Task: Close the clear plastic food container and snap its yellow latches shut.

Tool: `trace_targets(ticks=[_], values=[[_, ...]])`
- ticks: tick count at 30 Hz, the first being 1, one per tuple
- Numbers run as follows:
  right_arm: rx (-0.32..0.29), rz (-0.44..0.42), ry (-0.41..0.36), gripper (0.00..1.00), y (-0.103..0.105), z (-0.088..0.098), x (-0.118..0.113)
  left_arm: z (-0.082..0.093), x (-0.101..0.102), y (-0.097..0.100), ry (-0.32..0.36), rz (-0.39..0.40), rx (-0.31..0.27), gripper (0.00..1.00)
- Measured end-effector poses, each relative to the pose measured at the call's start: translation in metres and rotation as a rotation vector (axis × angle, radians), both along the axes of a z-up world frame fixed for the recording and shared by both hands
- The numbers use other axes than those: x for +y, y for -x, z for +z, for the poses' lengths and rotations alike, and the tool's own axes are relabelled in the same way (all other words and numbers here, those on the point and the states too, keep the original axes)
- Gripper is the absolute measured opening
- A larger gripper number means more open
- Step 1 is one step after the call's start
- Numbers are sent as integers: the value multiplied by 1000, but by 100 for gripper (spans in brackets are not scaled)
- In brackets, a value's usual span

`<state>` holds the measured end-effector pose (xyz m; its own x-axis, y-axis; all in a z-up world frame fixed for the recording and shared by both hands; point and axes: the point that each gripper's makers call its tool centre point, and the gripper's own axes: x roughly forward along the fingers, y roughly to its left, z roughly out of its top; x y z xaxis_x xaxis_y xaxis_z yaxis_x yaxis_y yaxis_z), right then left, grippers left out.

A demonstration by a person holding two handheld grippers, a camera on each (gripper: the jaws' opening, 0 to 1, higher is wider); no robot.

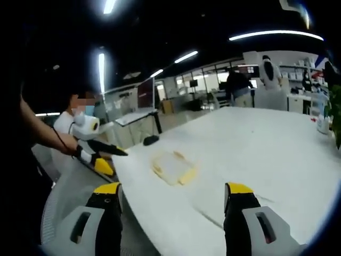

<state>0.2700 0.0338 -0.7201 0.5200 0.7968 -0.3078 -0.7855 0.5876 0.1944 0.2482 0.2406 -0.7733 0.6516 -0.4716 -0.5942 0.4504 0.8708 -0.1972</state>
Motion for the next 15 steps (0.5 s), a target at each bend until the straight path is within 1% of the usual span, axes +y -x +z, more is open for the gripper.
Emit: trace_targets(ticks=[2, 4, 6, 10, 15], values=[[-3, 7, 4, 78, -2, 1, 6, 0, 1, -2, -15, -31, 2, 94], [-11, 15, 8, 78, -5, 2, 13, 0, 5, -6, -45, -75, -2, 93], [-12, 17, 13, 78, -7, 3, 18, 0, 7, -9, -49, -106, 7, 93], [-15, 11, 13, 77, -13, 4, 29, 2, 16, -20, -50, -120, 6, 93], [-17, 6, 18, 77, -17, 4, 37, 4, 23, -27, -53, -139, 4, 92]])
